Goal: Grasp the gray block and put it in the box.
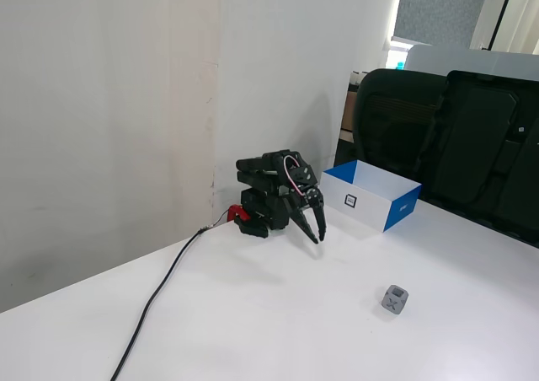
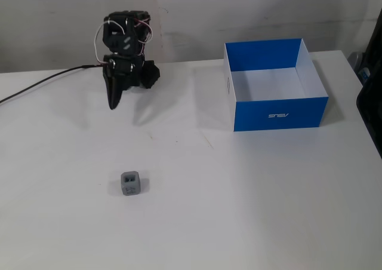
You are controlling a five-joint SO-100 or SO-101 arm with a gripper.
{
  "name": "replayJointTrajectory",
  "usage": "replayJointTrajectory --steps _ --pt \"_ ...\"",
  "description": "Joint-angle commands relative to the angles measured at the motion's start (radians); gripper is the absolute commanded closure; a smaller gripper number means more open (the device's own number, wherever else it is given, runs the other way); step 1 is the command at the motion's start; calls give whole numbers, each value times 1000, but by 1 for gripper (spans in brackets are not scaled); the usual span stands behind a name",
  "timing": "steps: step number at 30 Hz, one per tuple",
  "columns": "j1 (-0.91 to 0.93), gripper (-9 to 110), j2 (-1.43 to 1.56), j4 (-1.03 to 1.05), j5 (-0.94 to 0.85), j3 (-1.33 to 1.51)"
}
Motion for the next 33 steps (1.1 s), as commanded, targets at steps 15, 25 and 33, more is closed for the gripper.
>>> replayJointTrajectory --steps 15,25,33 --pt "-35 78 -716 -114 -202 -600" --pt "43 72 -1008 -121 -337 -821" --pt "109 71 -1269 29 -449 -1071"
